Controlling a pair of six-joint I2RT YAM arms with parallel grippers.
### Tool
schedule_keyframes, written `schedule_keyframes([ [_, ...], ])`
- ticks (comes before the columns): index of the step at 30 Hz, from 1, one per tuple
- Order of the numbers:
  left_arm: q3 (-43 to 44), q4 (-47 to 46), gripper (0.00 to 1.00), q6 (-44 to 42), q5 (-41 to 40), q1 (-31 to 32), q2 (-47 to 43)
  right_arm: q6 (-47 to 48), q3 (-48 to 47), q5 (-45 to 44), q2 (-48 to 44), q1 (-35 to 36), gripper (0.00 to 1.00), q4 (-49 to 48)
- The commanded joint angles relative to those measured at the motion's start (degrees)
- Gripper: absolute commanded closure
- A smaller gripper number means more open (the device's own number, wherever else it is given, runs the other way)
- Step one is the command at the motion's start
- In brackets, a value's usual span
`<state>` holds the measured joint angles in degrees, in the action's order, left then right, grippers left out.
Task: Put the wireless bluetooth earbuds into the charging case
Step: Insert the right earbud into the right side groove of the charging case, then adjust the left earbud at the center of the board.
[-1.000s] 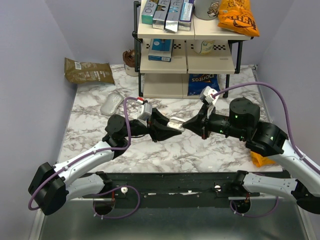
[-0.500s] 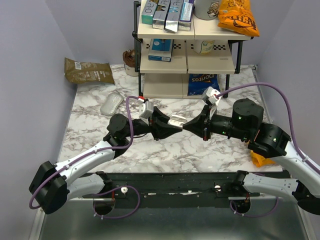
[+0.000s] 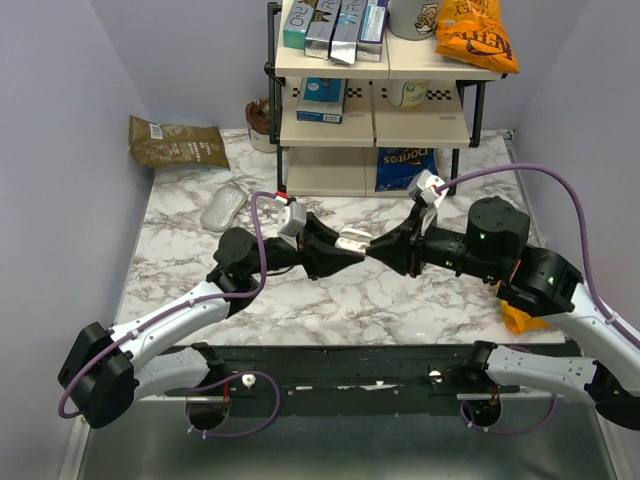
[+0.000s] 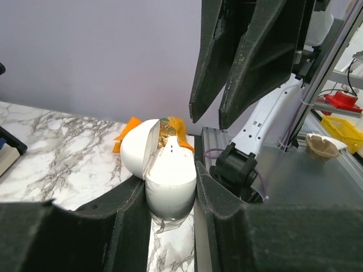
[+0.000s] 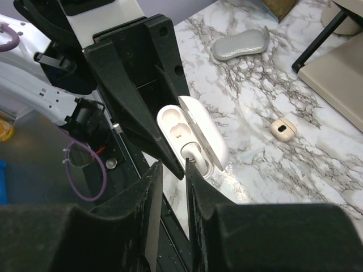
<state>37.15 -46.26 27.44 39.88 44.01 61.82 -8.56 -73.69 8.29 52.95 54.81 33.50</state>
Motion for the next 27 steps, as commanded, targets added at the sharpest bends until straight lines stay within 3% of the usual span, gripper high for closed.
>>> schedule_keyframes([
  [1, -0.76, -1.21, 1.0, -1.16, -0.76, 0.11, -1.44, -0.14, 0.91, -2.75, -1.09, 0.39, 0.72, -1.94],
  [5, -2.95, 4.33, 1.0, -5.28, -6.03, 0.11, -4.94, -2.6, 4.33, -13.9, -4.25, 0.48, 0.73, -1.59],
  [9, -10.75, 6.0, 1.0, -6.52, -12.44, 0.02, -11.18, -7.86, 15.12, -18.31, -6.45, 0.3, 0.69, -2.12],
  [16, -16.57, 12.16, 1.0, -5.56, -23.25, 0.2, -20.68, -15.17, 32.44, -10.87, -0.14, -0.05, 0.68, -13.0],
  [20, -18.95, 13.21, 1.0, -4.15, -27.38, 0.29, -25.95, -13.6, 34.75, -3.03, 9.7, 0.04, 0.68, -20.82],
  [24, -19.92, 14.88, 1.0, -4.15, -29.06, 0.38, -28.77, -11.23, 34.84, 0.84, 15.95, -0.05, 0.57, -24.34],
  [27, -20.01, 15.23, 1.0, -4.24, -29.51, 0.38, -29.57, -9.38, 34.32, 2.51, 18.85, 0.04, 0.55, -25.76],
])
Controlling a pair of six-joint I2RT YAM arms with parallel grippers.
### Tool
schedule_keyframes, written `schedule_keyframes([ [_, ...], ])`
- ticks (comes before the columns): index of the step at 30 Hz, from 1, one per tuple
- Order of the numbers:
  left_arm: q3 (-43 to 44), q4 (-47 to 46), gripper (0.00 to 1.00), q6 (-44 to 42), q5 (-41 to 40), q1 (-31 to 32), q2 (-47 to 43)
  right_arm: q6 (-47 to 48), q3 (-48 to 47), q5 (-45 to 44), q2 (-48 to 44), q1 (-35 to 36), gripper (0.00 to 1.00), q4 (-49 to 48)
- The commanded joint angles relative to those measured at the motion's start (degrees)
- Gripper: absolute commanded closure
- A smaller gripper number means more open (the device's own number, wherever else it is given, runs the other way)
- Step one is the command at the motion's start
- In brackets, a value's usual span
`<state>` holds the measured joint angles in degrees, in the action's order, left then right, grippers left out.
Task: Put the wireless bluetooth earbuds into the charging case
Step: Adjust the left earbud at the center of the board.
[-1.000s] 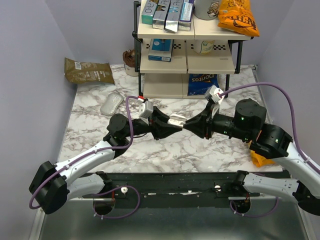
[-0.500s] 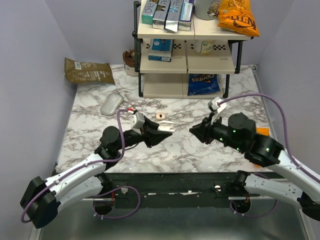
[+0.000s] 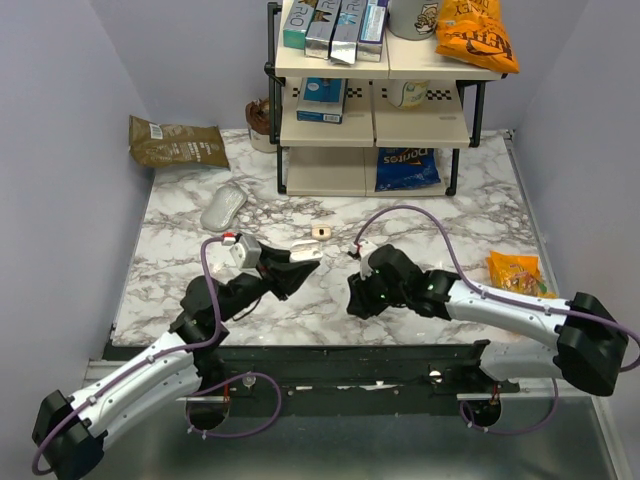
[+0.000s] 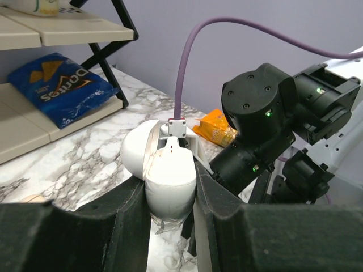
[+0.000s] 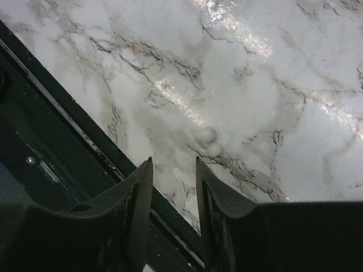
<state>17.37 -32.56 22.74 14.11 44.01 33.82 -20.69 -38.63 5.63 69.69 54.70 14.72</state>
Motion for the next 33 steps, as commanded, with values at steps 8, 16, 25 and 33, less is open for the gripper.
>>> schedule_keyframes([
  [8, -0.4, 1.88, 1.0, 1.34, -4.09, 0.46, -2.09, 3.11, -1.62, 4.57, 9.31, 0.06, 0.55, -7.6],
  [16, -0.75, 2.59, 1.0, 1.6, -5.05, 0.46, -2.8, -8.57, 1.01, -7.46, 6.34, 0.15, 0.53, -6.99],
  [25, -0.93, 2.15, 1.0, 2.48, -6.72, 0.55, -2.54, -26.93, 1.45, -8.87, 8.18, 0.15, 0.33, -2.86],
  [33, -1.45, 2.5, 1.0, 4.68, -10.32, 0.55, -3.85, -43.62, 3.48, -13.1, 8.96, 0.23, 0.31, -1.1],
])
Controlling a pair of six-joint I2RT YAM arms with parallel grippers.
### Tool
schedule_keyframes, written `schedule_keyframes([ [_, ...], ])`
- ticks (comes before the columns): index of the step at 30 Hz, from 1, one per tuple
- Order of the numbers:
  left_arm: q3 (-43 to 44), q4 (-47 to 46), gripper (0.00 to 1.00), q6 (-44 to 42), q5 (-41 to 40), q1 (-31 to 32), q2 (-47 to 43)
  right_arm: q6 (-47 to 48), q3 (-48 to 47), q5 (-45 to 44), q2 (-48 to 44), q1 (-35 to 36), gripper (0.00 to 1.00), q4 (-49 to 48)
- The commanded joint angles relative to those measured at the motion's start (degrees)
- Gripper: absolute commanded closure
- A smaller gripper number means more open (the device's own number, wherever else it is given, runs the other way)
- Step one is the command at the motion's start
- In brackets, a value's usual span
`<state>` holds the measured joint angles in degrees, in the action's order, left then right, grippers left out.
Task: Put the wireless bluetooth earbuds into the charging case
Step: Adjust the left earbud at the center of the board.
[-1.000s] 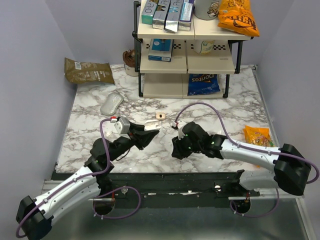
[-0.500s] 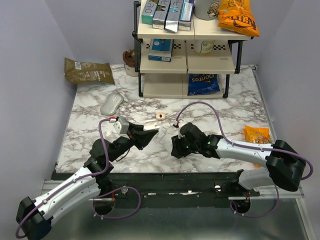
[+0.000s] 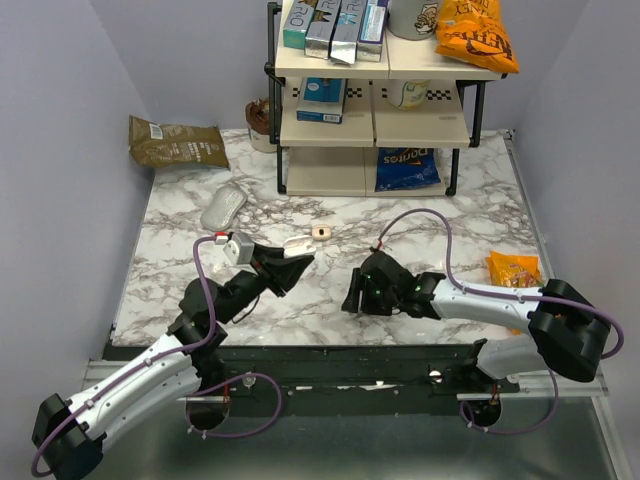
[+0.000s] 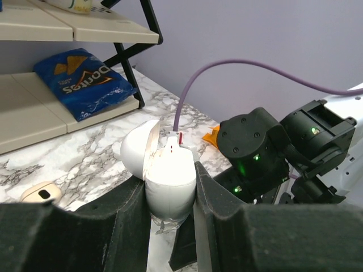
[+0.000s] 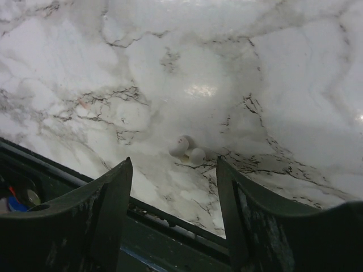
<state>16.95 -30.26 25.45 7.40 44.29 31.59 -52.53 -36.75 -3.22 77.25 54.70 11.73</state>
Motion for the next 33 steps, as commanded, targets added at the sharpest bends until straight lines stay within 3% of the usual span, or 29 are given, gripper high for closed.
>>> schedule_keyframes([
  [1, -1.22, 0.29, 1.0, 2.06, -4.14, 0.35, -1.8, -12.93, 1.68, -4.33, 1.93, 0.15, 0.31, 1.98],
  [11, -1.22, 5.39, 1.0, 2.85, -9.59, 0.62, -5.14, -15.85, -4.64, -6.27, 10.89, 2.52, 0.32, 5.23],
  [19, -0.08, 8.55, 1.0, 1.79, -11.88, 1.23, -5.93, -16.46, -4.82, -7.06, 11.96, 3.75, 0.36, 8.14],
  [33, 0.28, 10.13, 1.0, 1.88, -13.02, 2.2, -5.84, -6.37, -7.98, -5.92, 14.85, 4.01, 0.57, 14.2],
])
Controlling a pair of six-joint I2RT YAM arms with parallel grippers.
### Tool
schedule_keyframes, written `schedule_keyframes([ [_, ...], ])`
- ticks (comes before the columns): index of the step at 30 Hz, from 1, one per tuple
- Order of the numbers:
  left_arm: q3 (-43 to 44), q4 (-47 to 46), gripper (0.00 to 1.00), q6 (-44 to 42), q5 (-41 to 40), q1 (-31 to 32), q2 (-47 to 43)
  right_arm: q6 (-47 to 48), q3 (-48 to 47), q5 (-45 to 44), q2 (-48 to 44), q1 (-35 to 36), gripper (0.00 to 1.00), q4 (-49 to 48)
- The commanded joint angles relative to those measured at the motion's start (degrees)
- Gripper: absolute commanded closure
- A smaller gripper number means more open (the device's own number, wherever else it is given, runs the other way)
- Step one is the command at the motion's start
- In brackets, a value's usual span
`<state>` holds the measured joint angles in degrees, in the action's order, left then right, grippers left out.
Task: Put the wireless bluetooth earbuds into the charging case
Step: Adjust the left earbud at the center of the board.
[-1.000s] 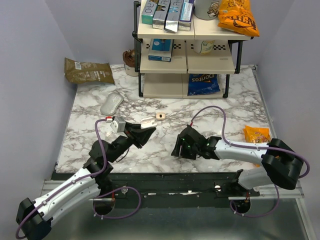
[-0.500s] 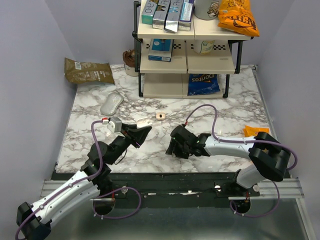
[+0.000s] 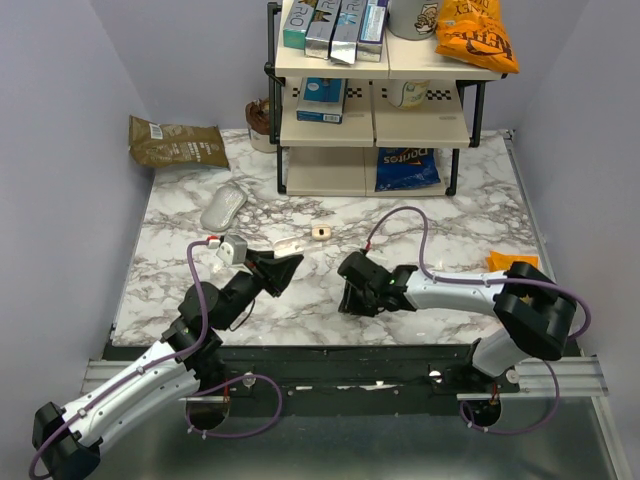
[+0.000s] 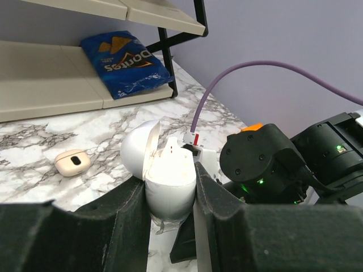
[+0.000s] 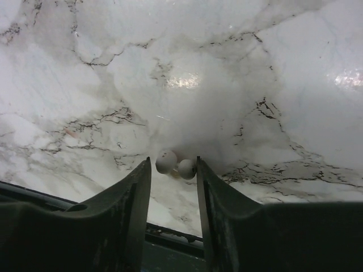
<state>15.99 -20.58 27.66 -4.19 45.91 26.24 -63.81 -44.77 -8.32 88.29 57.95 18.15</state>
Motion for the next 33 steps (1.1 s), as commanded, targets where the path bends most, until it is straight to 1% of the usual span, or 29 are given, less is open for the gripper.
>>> schedule_keyframes([
  [1, 1.33, 0.54, 1.0, -0.5, -1.44, 0.67, -0.4, 5.36, -0.66, -0.74, 3.91, 0.84, 0.59, 7.95],
  [6, 1.33, 0.98, 1.0, -0.59, -1.79, 0.94, -0.75, 8.87, -1.54, -2.32, 2.42, 1.02, 0.71, 9.44],
  [9, 1.41, 1.15, 1.0, -0.68, -1.97, 1.11, -0.93, 11.85, -3.12, -4.25, 0.49, 0.93, 0.76, 11.55],
  [11, 1.59, 1.42, 1.0, -0.76, -1.97, 1.11, -1.1, 16.24, -4.26, -5.48, -1.09, 0.85, 0.76, 12.43],
  [12, 1.59, 1.42, 1.0, -0.77, -2.05, 1.11, -1.36, 20.79, -5.23, -5.31, -1.8, 0.93, 0.76, 12.43],
  [14, 1.59, 1.51, 1.0, -0.85, -2.23, 1.29, -1.71, 25.82, -6.98, -5.22, -3.39, 0.85, 0.77, 13.65],
  [15, 1.59, 1.51, 1.0, -0.85, -2.23, 1.2, -1.8, 32.54, -9.43, -4.44, -3.56, 0.93, 0.76, 13.84],
  [18, 1.33, 1.16, 1.0, -0.77, -2.23, 1.29, -2.42, 42.16, -13.31, -1.71, -3.13, 0.93, 0.77, 16.2],
  [19, 1.24, 1.07, 1.0, -0.59, -2.32, 1.29, -2.51, 49.06, -14.19, -0.4, -3.21, 0.85, 0.77, 15.69],
  [21, 1.15, 0.89, 1.0, -0.24, -2.41, 1.37, -2.77, 56.13, -13.15, 2.25, -4.26, 0.93, 0.77, 11.93],
  [22, 1.06, 0.37, 1.0, 0.02, -2.41, 1.46, -2.86, 62.26, -11.93, 2.86, -4.62, 0.85, 0.77, 10.51],
  [25, 0.8, 0.01, 1.0, 0.02, -3.37, 1.55, -3.65, 68.36, -13.05, 1.9, -3.48, -0.03, 0.8, 9.01],
  [27, 0.8, 0.27, 1.0, -0.06, -4.07, 1.55, -4.7, 68.47, -15.86, 2.08, -0.42, -0.82, 0.79, 10.49],
  [28, 1.06, 1.06, 1.0, -0.24, -4.34, 1.55, -5.05, 66.12, -17.26, 1.38, 0.9, -1.09, 0.76, 11.81],
  [29, 1.24, 1.59, 1.0, -0.67, -4.95, 1.55, -5.84, 64.53, -19.89, 1.46, 2.05, -1.26, 0.72, 13.65],
  [30, 1.33, 2.12, 1.0, -0.68, -5.3, 1.55, -6.28, 61.99, -20.17, 1.2, 3.02, -1.18, 0.64, 15.14],
  [32, 1.24, 3.52, 1.0, -0.59, -6.62, 1.55, -7.16, 56.45, -18.17, 3.73, 1.9, -1.09, 0.6, 13.06],
  [33, 1.15, 3.88, 1.0, -0.42, -7.23, 1.55, -7.86, 54.17, -14.07, 4.7, 0.67, -1.09, 0.57, 8.26],
])
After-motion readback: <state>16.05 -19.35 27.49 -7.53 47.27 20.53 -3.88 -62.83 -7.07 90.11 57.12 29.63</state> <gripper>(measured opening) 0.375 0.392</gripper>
